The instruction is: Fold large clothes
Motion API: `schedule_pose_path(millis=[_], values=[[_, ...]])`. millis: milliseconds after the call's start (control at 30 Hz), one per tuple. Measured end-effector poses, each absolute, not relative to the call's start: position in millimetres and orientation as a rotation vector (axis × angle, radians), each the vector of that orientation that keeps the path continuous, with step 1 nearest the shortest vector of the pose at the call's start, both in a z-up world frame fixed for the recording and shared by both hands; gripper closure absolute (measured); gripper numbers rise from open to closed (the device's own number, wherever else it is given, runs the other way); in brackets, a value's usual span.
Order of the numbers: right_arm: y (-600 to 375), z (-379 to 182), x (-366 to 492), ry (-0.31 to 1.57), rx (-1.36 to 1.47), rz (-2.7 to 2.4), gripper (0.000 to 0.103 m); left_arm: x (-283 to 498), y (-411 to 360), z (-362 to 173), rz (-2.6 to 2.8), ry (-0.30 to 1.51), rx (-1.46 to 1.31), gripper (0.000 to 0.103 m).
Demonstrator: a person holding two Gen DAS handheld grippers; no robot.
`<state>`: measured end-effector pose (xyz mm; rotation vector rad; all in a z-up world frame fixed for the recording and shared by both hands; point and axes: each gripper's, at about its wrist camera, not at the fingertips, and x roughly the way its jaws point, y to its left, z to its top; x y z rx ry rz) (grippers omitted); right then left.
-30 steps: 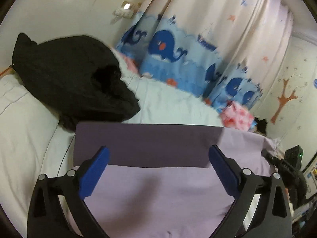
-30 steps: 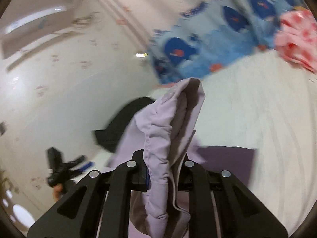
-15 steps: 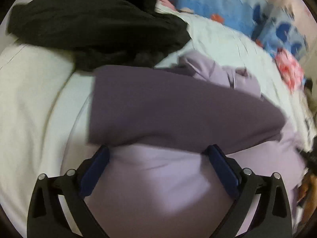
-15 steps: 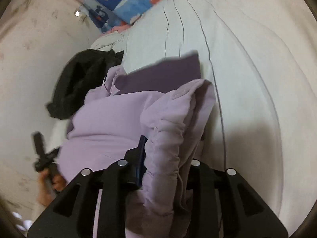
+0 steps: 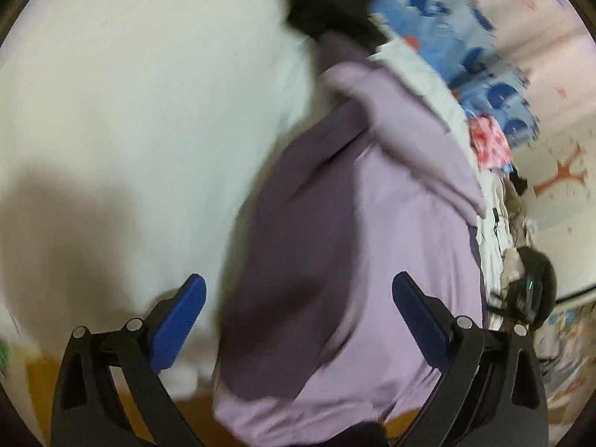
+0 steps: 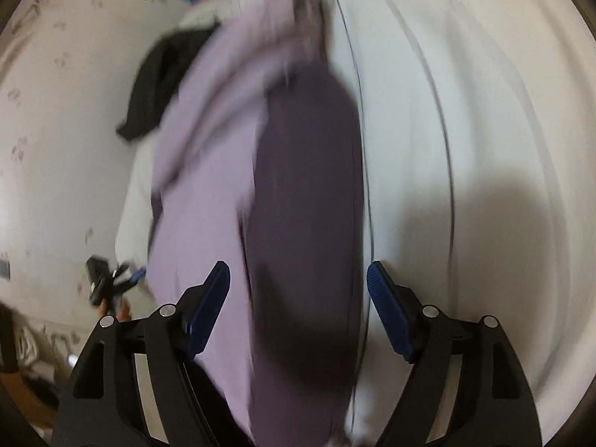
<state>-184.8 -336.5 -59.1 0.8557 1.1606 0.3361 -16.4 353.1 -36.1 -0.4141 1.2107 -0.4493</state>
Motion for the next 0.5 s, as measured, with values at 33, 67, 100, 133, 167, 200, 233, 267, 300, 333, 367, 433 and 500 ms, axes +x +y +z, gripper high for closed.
schedule_pose_path(millis=[33,67,100,133,167,200,233,267,300,333,367,433,500], values=[[-329.7,-55.4,-201.3,1.137,0.848,0.347,0.029,-24.2,359.7,-50.6,-0.451,1.230,-0.443,0.007],[-326.9,-53.6,-212.2,1.128,0.878,0.361,0.028,-29.6,362.5,-62.1,-0.455,1.247,-0.460,0.007],[-323.3,-54.7,-220.9,1.125,0.927,0.379,0.024,-35.1,362.7,-73.6,-0.472,1.267,-0.484,0.007],[-318.1,-53.3,-231.2,1.124,0.964,0.408,0.022,-40.5,361.6,-83.6,-0.492,1.284,-0.491,0.007],[-312.6,-52.0,-239.6,1.130,0.956,0.419,0.021,-45.6,360.1,-89.7,-0.504,1.296,-0.484,0.007],[-307.0,-52.7,-247.8,1.146,0.934,0.413,0.021,-51.9,355.1,-98.1,-0.521,1.322,-0.451,0.007],[-298.5,-58.5,-257.5,1.189,0.928,0.412,0.020,-58.6,349.5,-105.7,-0.534,1.350,-0.417,0.007],[-288.5,-63.6,-259.8,1.234,0.946,0.428,0.020,-65.2,346.7,-113.5,-0.548,1.375,-0.396,0.007],[-280.1,-69.9,-265.6,1.273,0.957,0.444,0.020,-70.3,343.0,-121.7,-0.565,1.407,-0.379,0.007],[-270.1,-74.1,-270.4,1.301,0.939,0.446,0.020,-77.3,339.2,-133.7,-0.591,1.456,-0.361,0.007],[-263.8,-76.5,-272.6,1.308,0.927,0.445,0.020,-81.5,339.0,-137.8,-0.605,1.470,-0.355,0.007],[-254.7,-78.7,-272.2,1.285,0.933,0.455,0.019,-86.3,334.5,-147.5,-0.635,1.499,-0.348,0.009],[-249.0,-73.8,-268.0,1.228,0.957,0.487,0.039,-87.5,337.7,-138.2,-0.644,1.458,-0.407,0.018]])
